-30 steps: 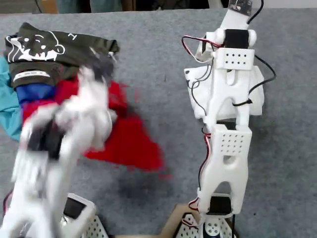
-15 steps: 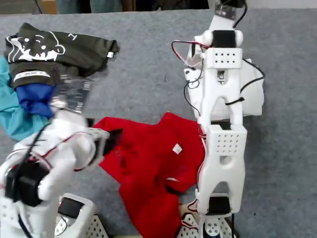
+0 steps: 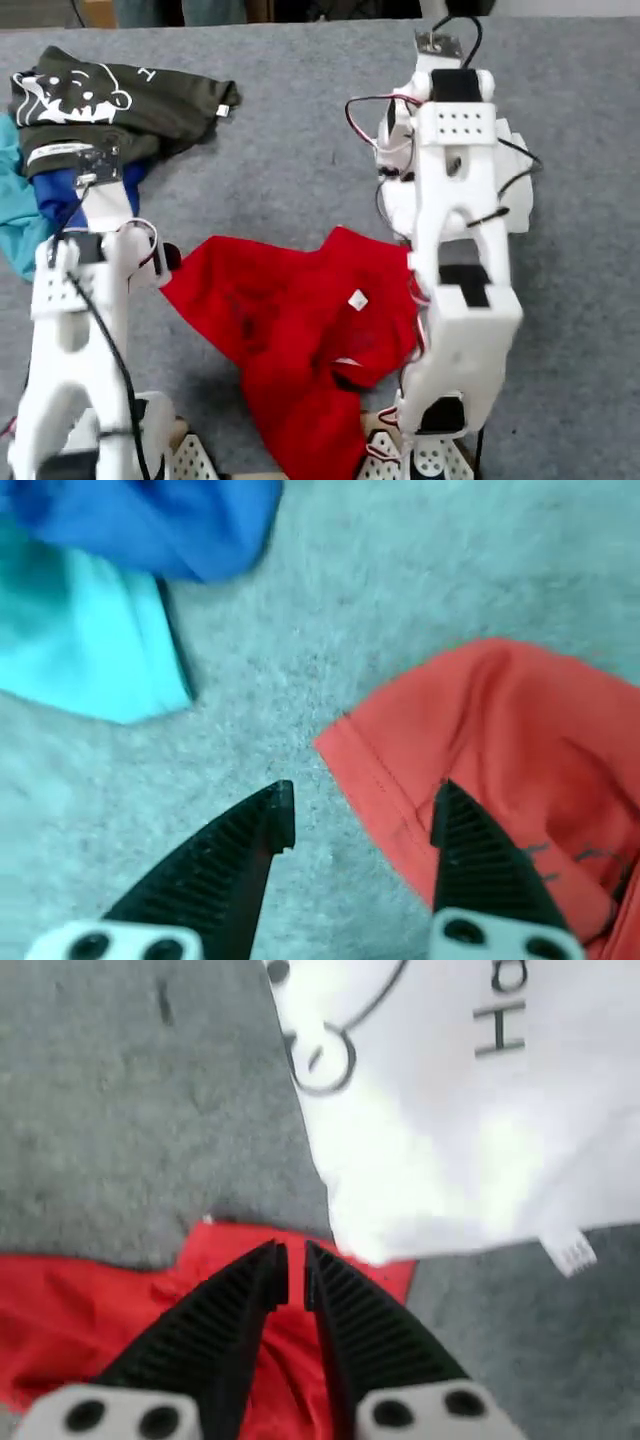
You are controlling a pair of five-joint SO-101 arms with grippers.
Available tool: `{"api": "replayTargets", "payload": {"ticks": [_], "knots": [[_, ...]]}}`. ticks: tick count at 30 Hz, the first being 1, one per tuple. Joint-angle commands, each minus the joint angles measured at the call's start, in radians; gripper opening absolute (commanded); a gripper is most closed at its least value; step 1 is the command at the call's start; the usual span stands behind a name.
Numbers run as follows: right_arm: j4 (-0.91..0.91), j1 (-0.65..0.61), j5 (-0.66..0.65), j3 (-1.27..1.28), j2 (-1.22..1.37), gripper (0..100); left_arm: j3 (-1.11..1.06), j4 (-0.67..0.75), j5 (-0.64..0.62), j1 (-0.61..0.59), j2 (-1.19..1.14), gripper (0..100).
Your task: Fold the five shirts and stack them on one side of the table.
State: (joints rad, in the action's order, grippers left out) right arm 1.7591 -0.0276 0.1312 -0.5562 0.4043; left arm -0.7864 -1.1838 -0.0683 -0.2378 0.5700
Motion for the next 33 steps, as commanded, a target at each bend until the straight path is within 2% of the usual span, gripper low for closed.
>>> {"api": "replayTargets", "payload": {"ticks": [1, 6, 10, 14, 19, 27, 33], "knots": [[0.008, 0.037, -0.074, 0.200, -0.171, 5.0, 0.090, 0.021, -0.054, -0.007, -0.161, 23], [-0.040, 0.164, -0.150, 0.461, -0.257, 5.0, 0.165, 0.023, -0.051, -0.007, -0.364, 22], [-0.147, 0.235, -0.180, 0.621, -0.265, 5.1, 0.182, 0.055, -0.049, 0.007, -0.446, 15], [-0.219, 0.229, -0.189, 0.734, -0.260, 5.1, 0.127, 0.106, -0.049, 0.087, -0.465, 2], [-0.252, 0.169, -0.186, 0.800, -0.274, 5.2, 0.093, 0.137, -0.049, 0.114, -0.420, 3], [-0.219, 0.138, -0.183, 0.803, -0.335, 5.3, 0.160, 0.144, -0.049, -0.085, -0.181, 3], [-0.227, 0.126, -0.107, 0.797, -0.323, 5.3, 0.282, 0.152, -0.049, -0.156, -0.173, 3]]}}
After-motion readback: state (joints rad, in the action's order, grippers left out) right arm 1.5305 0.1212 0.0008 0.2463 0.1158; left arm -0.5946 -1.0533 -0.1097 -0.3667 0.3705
